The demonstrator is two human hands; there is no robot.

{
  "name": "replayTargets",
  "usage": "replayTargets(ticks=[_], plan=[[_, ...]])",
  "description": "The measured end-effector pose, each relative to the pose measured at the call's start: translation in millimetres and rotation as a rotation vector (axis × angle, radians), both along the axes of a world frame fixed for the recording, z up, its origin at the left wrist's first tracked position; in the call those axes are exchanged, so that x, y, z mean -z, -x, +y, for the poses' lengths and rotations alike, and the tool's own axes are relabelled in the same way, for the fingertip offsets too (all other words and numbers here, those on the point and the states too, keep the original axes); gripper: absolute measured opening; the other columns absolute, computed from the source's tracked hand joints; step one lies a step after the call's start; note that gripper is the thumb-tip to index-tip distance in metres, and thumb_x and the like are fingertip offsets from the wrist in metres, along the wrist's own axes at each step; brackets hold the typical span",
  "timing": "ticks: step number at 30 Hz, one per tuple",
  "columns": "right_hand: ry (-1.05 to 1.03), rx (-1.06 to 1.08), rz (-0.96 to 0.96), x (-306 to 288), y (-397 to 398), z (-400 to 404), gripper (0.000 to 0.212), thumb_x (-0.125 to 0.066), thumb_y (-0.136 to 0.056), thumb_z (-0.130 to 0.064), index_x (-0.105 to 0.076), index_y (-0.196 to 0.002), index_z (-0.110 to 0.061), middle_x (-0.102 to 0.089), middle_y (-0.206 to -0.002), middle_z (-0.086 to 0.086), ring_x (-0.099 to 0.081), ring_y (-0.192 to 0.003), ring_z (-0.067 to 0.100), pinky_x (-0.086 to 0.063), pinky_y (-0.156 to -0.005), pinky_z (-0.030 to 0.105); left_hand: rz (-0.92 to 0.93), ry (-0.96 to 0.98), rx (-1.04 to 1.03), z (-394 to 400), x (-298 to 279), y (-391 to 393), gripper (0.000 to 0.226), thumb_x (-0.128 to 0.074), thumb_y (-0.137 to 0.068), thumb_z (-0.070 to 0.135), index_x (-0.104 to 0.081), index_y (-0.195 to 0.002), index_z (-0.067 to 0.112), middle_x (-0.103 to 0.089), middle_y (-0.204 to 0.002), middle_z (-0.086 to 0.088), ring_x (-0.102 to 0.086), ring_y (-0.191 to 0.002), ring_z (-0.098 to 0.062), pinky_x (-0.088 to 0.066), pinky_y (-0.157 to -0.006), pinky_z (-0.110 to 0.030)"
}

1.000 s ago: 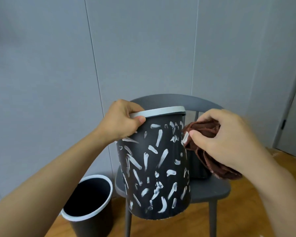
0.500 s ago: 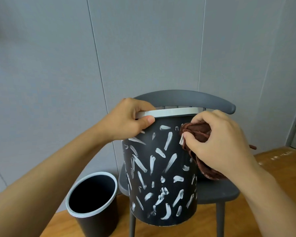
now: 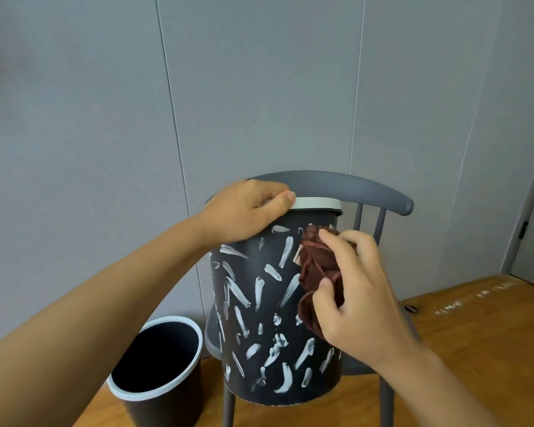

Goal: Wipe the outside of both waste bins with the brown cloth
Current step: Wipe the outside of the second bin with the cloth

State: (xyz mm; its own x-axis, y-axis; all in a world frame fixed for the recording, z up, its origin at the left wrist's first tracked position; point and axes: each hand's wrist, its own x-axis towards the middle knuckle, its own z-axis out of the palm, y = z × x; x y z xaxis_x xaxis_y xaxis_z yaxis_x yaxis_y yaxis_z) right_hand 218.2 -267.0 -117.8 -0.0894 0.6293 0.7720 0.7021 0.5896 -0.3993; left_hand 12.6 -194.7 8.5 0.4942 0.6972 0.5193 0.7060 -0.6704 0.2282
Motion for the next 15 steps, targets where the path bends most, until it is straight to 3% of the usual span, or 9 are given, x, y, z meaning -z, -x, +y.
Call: replayTargets(ticks=[4,7,11,13,15], plan=[[0.019,-0.132,0.120,3.3,-9.5,8.4,0.059,-0.072,-0.097,-0.030,-0.047,-0.151,-0.032,-0.047,-0.144,-0.018,-0.046,-0.137,-0.003,-0.043,-0.110,0.012,-0.063,0.031,0.004,1.9,2.7,12.0,0.043,-0.042,-0.104,0.048,-0.050,-0.075,0.017,-0.054,-0.066,-0.003,-0.049,-0.059,-0.016,-0.047,-0.066,-0.045],[-0.051,-0.130,0.136,7.8,-13.1,18.1,0.055,-0.074,-0.092,-0.043,-0.057,-0.143,-0.034,-0.048,-0.137,-0.017,-0.052,-0.133,0.007,-0.053,-0.106,0.024,-0.068,0.026,0.000,0.9,3.8,12.8,0.044,-0.042,-0.105,0.046,-0.048,-0.073,0.017,-0.052,-0.064,-0.002,-0.046,-0.057,-0.013,-0.044,-0.063,-0.041],[-0.064,-0.074,0.155,10.1,-4.9,20.0,0.060,-0.072,-0.082,-0.060,-0.056,-0.136,-0.040,-0.040,-0.135,-0.010,-0.050,-0.130,0.019,-0.059,-0.100,0.039,-0.023,-0.039,-0.019,-3.7,6.1,7.6,0.045,-0.042,-0.106,0.046,-0.048,-0.074,0.015,-0.052,-0.064,-0.002,-0.048,-0.060,-0.016,-0.044,-0.064,-0.040],[-0.073,-0.066,0.163,11.1,1.3,18.4,0.062,-0.072,-0.083,-0.061,-0.055,-0.138,-0.036,-0.040,-0.138,-0.009,-0.051,-0.131,0.019,-0.059,-0.100,0.035,-0.005,-0.062,-0.037,-4.0,7.0,6.8,0.045,-0.040,-0.105,0.048,-0.047,-0.075,0.017,-0.051,-0.063,-0.001,-0.049,-0.062,-0.017,-0.044,-0.065,-0.040],[-0.085,-0.072,0.178,10.9,7.9,16.3,0.059,-0.073,-0.088,-0.055,-0.055,-0.139,-0.030,-0.044,-0.137,-0.009,-0.054,-0.127,0.012,-0.058,-0.097,0.022,0.000,-0.083,-0.054,-3.0,7.6,6.5,0.044,-0.039,-0.105,0.049,-0.046,-0.074,0.019,-0.050,-0.062,0.002,-0.048,-0.061,-0.017,-0.045,-0.065,-0.041]])
